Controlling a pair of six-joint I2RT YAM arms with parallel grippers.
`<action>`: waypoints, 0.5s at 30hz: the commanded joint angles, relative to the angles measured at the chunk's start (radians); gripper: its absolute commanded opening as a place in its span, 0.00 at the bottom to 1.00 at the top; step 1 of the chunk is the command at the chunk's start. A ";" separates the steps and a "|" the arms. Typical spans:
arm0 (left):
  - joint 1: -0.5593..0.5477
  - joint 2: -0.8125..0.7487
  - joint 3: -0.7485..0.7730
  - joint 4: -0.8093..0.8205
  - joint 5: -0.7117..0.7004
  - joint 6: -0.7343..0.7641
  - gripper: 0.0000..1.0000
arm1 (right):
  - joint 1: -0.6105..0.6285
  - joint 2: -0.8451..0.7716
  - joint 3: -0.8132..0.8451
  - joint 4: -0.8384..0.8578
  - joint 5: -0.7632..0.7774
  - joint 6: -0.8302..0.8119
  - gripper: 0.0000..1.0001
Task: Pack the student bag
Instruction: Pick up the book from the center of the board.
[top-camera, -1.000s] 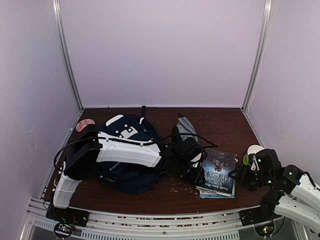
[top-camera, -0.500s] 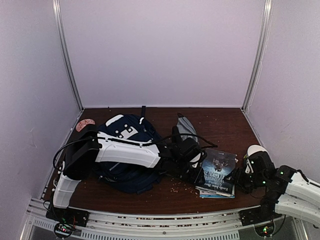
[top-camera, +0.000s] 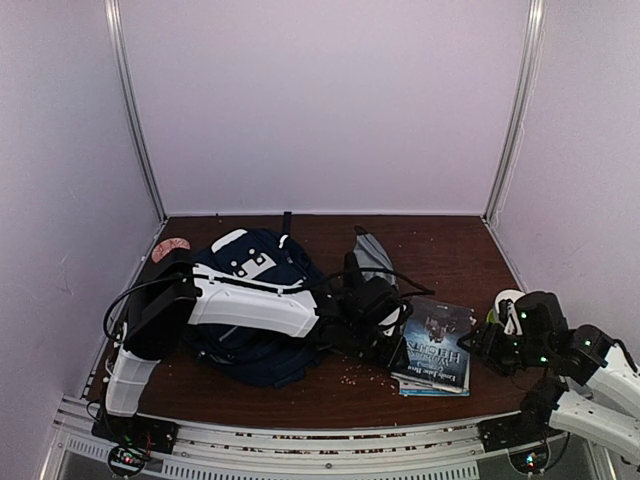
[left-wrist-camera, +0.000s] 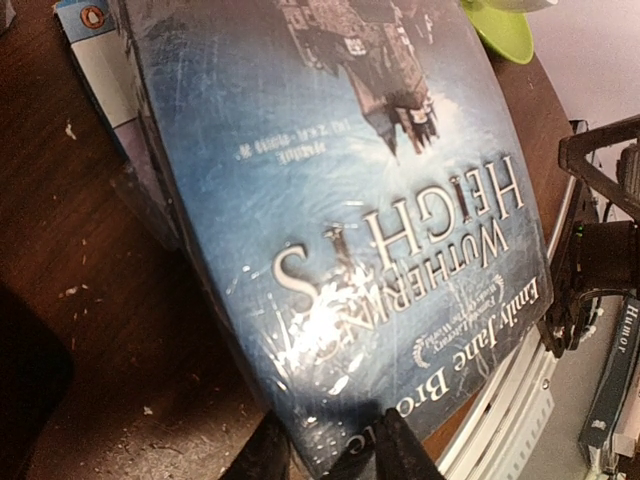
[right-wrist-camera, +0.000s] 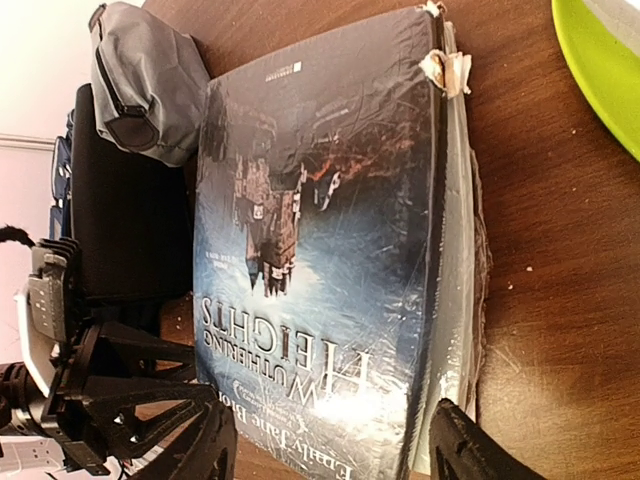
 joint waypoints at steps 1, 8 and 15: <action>0.003 -0.026 -0.022 -0.038 -0.045 0.013 0.51 | 0.017 0.027 -0.016 0.018 -0.025 0.006 0.66; 0.003 -0.032 -0.022 -0.039 -0.047 0.014 0.50 | 0.026 0.093 -0.068 0.101 -0.064 0.020 0.66; 0.003 -0.035 -0.027 -0.040 -0.051 0.021 0.49 | 0.030 0.134 -0.115 0.171 -0.070 0.037 0.66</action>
